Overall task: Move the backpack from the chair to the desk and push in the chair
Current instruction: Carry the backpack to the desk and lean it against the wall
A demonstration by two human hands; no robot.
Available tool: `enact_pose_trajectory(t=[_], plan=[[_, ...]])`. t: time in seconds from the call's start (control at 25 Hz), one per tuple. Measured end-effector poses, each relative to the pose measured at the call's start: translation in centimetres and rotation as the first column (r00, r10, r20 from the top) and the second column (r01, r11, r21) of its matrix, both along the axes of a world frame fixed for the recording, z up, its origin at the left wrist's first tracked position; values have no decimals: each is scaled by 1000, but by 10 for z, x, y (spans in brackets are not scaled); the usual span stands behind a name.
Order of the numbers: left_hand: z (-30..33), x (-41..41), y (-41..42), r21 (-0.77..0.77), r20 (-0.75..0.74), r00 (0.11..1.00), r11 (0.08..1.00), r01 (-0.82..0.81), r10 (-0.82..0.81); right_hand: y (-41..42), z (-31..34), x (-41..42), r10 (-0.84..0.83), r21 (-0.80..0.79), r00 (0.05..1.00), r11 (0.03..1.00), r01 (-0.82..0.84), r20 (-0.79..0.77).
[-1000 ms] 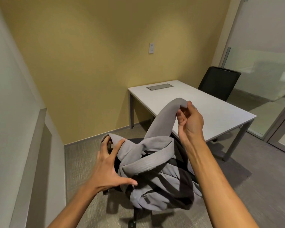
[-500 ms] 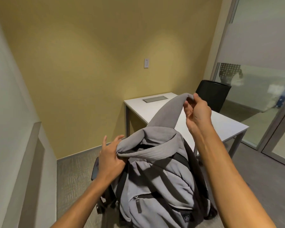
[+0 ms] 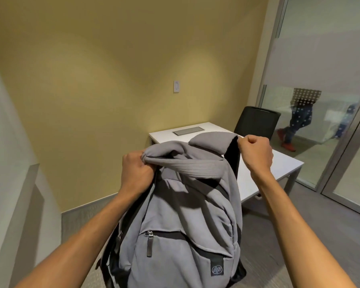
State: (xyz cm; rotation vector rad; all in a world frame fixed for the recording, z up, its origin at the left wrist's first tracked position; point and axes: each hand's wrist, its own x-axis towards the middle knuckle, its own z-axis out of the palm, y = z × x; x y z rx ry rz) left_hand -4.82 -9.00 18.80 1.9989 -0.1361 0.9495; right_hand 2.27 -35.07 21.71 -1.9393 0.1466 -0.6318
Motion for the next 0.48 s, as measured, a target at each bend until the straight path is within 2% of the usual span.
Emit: enact_pose_trajectory(t=[0.08,0.16,0.24,0.28,0.32,0.4,0.48], plan=[[9,7,1,5,-6,1000,1000,-27,27,-5,-7,4,19,-134,998,991,-10,65],[17,14,5,-3,-8,999,999,-43,43,-9,-11,5,252,-122,967,962,-245,45],[28,22,10,-11,-12,998,998,-63,63,-9,-12,-3,560,62,827,828,-557,-46],[33,26,12,-13,-14,997,997,-80,80,-9,-15,-8,668,128,740,743,-657,-77],[39,31,14,-23,-25,994,994,-103,102,-8,-19,-13,740,120,667,672,-731,-84],[50,41,19,-55,-61,989,989,-139,135,-3,-30,-24,820,77,569,573,-816,-67],[59,50,21,-110,-101,986,984,-141,131,2,-41,-29,825,69,564,565,-822,-28]])
